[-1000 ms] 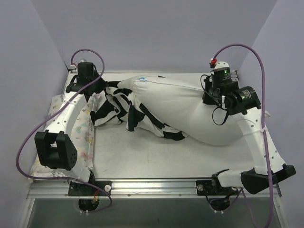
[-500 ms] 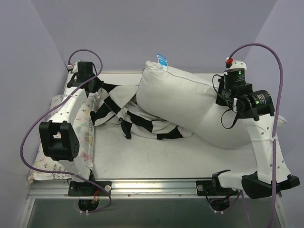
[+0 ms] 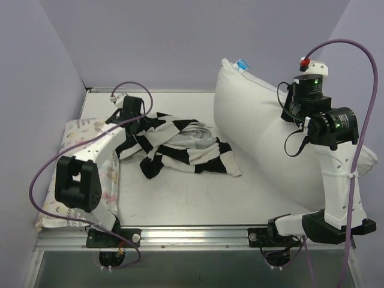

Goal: Remove the pillowcase from the pillow

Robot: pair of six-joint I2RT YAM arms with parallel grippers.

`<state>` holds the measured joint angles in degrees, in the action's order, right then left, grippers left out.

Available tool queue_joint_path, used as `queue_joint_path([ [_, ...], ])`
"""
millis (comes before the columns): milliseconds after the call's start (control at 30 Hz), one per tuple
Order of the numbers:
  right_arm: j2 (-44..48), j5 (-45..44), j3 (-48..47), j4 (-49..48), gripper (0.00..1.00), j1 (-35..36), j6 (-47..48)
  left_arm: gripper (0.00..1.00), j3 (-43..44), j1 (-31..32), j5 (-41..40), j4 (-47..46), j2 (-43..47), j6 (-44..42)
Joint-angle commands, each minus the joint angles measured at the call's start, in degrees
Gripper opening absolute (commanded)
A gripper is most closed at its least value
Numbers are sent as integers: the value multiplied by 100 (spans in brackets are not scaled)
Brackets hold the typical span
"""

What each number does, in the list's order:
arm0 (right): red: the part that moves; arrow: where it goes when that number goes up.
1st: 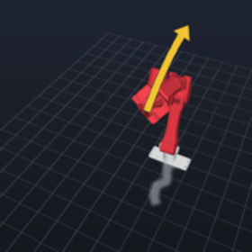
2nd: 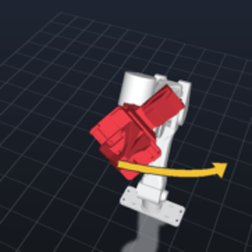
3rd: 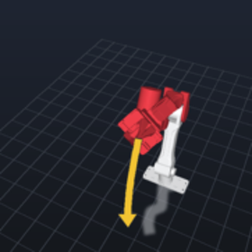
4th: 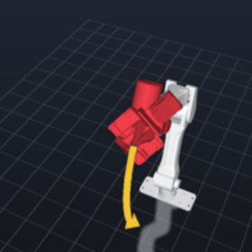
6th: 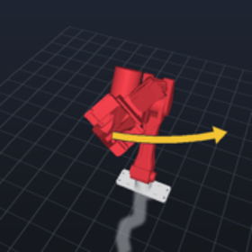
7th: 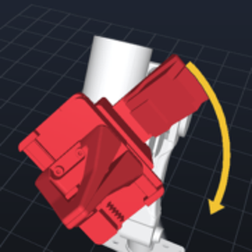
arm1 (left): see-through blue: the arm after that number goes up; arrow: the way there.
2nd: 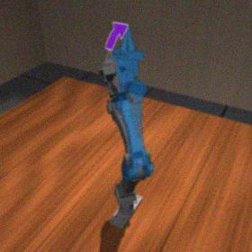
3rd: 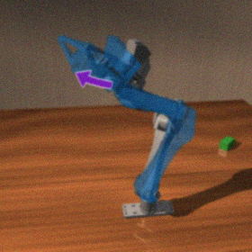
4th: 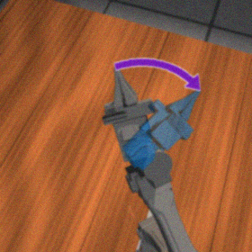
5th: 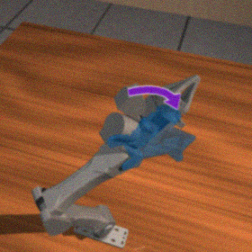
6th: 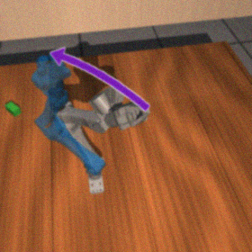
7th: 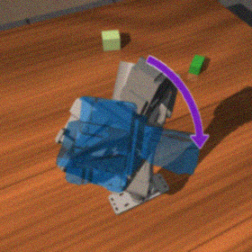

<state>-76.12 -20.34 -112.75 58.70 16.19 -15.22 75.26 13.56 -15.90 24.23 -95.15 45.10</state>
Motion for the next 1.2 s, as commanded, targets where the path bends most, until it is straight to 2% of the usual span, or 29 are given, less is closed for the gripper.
queue_joint_path([
  [0,-114,-384,6,-1393,0,-19,-174,0,-590,417,-282,-479,532,209],
  [67,131,-138,795,-1912,0,86,-235,0,-1083,585,-256,-603,735,332],
  [100,254,-33,1112,-2498,0,174,-218,0,-1223,682,-264,-717,805,367],
  [133,438,-14,1811,-2773,0,279,-200,0,-1399,900,-308,-787,927,420],
  [267,563,223,3300,-3925,0,1095,-42,0,-2093,1350,-370,-1016,1139,517],
  [333,528,617,4089,-4514,0,1255,-191,0,-2270,1569,-352,-1095,1288,526],
  [433,432,952,4725,-5112,0,1510,-551,0,-2586,1763,-212,-1236,1517,465],
  [467,379,996,5005,-5297,0,1563,-595,0,-2639,1807,67,-1384,1561,395],
  [633,-130,1058,5342,-5518,0,1511,-675,0,-2842,2325,842,-1780,1491,184],
  [667,-166,1197,5325,-5527,0,1484,-675,6,-2833,2439,852,-1799,1465,166],
  [733,-141,1356,5281,-5483,13,1458,-675,20,-2816,2704,747,-1711,1464,104],
  [767,-88,1548,5263,-5457,22,1466,-658,34,-2824,2739,738,-1659,1491,87],
  [800,-35,1637,5211,-5413,40,1466,-657,42,-2833,2748,738,-1632,1630,78],
  [833,87,1734,5184,-5369,48,1466,-623,48,-2842,2757,703,-1597,1727,17],
  [867,158,1918,5167,-5256,62,1466,-605,59,-2833,2757,668,-1518,1963,-36],
  [967,404,2383,5044,-4984,76,1475,-552,70,-2710,2757,562,-1273,2421,-229],
  [1100,930,2753,4842,-4614,86,1537,-622,73,-2464,2757,465,-912,2809,-502],
  [1133,1019,2841,4746,-4561,98,1545,-648,73,-2403,2748,439,-842,2853,-537],
  [1167,1098,2868,4684,-4395,100,1554,-640,74,-2298,2757,421,-719,2949,-572],
])
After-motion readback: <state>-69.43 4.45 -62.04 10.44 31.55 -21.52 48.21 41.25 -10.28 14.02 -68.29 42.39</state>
